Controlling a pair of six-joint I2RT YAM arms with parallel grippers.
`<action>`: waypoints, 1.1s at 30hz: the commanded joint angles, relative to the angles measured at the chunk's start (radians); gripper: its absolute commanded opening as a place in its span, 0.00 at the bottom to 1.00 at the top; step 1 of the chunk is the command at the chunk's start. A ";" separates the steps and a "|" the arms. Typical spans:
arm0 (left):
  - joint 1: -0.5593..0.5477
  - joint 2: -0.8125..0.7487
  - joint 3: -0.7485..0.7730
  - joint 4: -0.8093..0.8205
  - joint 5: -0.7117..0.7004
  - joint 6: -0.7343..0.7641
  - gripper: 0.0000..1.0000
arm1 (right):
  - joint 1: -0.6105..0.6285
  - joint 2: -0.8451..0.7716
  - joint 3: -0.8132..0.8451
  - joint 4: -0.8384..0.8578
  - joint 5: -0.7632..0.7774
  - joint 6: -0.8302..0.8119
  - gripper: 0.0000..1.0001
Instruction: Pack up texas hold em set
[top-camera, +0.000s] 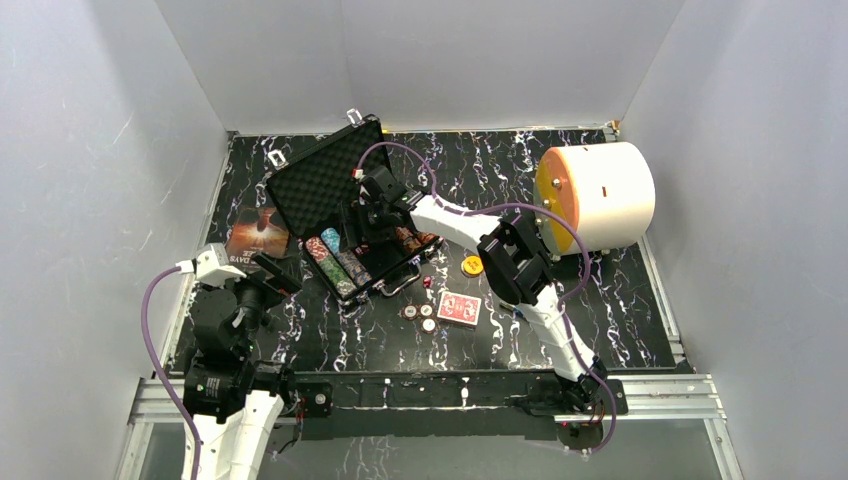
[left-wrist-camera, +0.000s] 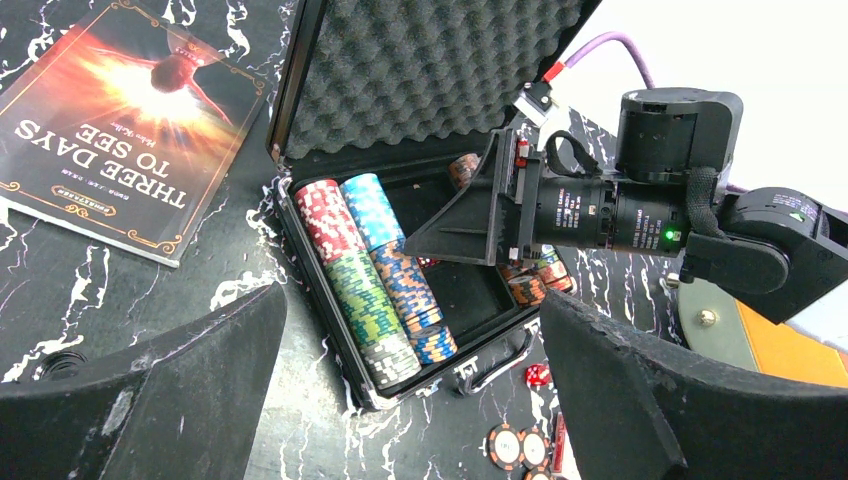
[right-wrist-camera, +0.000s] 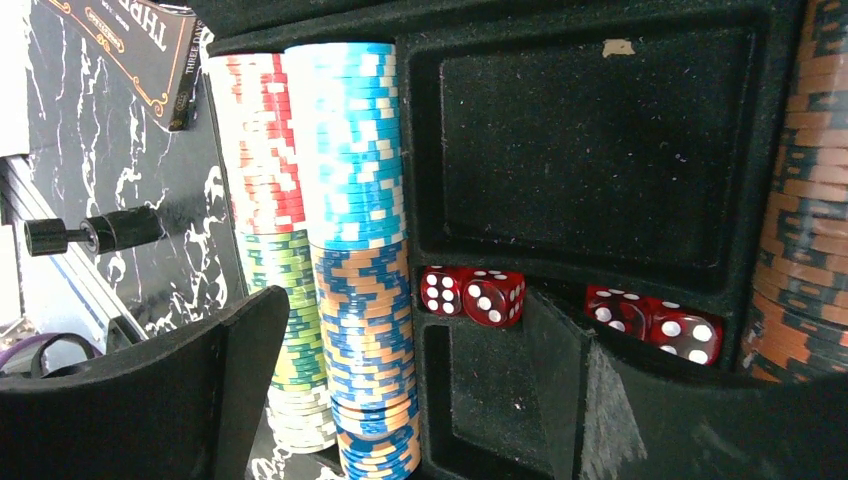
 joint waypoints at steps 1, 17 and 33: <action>0.007 -0.002 0.002 0.012 -0.012 0.013 0.98 | -0.006 -0.027 -0.002 0.028 -0.001 -0.001 0.96; 0.007 0.002 0.003 0.011 -0.010 0.013 0.98 | -0.004 -0.178 -0.028 0.009 0.069 -0.056 0.97; 0.007 -0.022 -0.001 0.017 0.004 0.009 0.98 | -0.006 -0.656 -0.636 -0.119 0.564 -0.019 0.64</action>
